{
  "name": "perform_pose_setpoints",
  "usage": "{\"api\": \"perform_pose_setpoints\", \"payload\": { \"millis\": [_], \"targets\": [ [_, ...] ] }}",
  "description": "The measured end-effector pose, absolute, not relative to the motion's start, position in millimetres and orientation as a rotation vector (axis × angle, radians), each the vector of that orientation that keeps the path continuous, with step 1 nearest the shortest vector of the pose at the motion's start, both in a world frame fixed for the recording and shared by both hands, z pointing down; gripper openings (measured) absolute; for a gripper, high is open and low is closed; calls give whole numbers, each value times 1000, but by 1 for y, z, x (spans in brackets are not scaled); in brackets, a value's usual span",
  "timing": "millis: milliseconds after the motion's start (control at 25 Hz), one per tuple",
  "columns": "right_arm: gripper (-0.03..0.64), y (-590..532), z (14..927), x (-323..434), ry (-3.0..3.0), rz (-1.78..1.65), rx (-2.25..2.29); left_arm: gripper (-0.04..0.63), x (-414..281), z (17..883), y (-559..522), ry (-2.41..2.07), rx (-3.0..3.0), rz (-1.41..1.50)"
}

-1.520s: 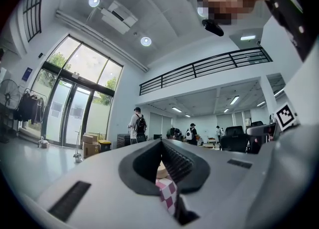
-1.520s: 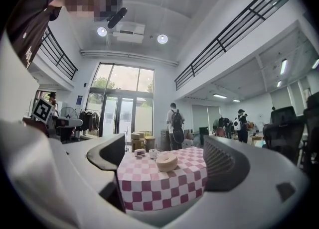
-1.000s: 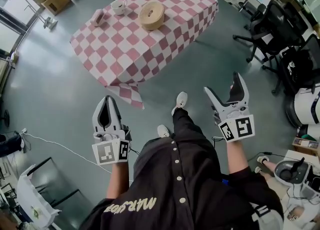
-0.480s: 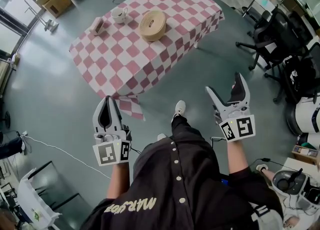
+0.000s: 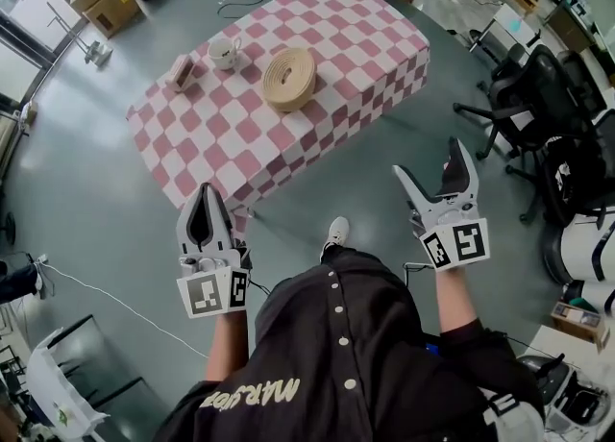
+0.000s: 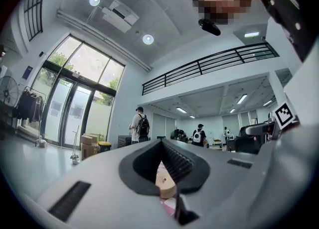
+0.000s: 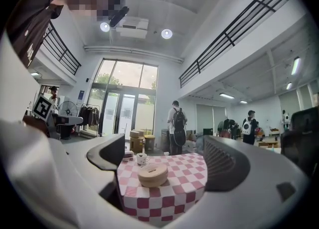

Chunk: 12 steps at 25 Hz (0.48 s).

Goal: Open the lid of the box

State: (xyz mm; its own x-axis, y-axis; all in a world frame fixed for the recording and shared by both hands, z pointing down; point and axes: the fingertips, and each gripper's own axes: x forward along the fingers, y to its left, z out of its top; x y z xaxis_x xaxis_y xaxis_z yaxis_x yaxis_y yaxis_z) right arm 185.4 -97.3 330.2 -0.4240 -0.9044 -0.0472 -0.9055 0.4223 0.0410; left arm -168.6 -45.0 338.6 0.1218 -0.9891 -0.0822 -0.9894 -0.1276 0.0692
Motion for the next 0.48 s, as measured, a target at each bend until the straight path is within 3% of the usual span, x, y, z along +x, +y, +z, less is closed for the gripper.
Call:
{"api": "perform_pose_setpoints", "payload": {
  "millis": [480],
  "targets": [
    [479,-189,331,214,2678,82,-1591,11,-135,343,-119,2141,-2302,164]
  ]
}}
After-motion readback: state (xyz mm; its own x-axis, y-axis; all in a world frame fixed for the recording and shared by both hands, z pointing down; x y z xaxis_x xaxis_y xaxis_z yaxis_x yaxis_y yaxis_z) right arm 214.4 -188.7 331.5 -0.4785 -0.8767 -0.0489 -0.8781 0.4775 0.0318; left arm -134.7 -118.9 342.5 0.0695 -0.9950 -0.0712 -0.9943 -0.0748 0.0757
